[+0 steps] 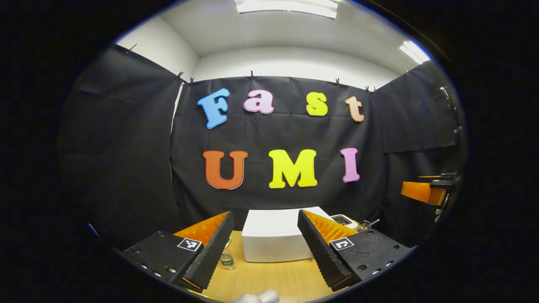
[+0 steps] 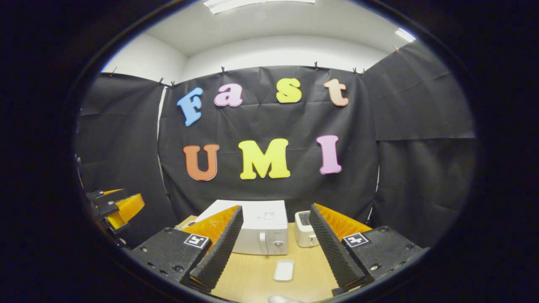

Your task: Open the microwave oven with the left hand, put the food in, and close the microwave oven.

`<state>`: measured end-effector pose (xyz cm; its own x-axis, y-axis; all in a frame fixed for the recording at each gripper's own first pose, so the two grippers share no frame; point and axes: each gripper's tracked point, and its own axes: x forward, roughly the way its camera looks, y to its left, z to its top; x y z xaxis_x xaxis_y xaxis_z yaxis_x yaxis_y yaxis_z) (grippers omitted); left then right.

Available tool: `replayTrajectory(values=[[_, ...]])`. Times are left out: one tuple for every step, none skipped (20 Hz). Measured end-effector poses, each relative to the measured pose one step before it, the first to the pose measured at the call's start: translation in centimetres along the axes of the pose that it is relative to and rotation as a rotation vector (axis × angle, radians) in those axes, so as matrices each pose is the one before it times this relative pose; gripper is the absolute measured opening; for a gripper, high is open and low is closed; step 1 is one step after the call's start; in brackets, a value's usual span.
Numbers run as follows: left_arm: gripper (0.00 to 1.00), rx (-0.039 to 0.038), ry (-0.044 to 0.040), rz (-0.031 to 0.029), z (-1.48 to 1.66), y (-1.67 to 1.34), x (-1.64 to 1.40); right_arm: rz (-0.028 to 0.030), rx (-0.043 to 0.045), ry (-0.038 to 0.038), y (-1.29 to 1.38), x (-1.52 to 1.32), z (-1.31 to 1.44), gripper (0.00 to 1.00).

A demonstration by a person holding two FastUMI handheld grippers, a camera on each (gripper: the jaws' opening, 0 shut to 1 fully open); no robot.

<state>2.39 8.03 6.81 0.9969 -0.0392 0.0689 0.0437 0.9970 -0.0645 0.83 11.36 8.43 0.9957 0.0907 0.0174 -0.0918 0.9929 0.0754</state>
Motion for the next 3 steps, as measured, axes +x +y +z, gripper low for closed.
replayTrajectory(values=[[0.95,0.00027,-0.00199,0.00073,0.2,0.029,0.056,-0.00079,0.00081,-0.00566,-0.038,-0.044,0.269,0.9],[0.95,-0.00145,-0.00529,-0.00046,0.243,-0.068,0.048,-0.00271,0.00026,-0.00356,-0.178,-0.029,0.062,1.0],[0.95,-0.00142,-0.00119,0.00173,0.026,-0.019,0.075,-0.0005,0.00031,-0.00199,-0.086,-0.01,0.158,0.9]])
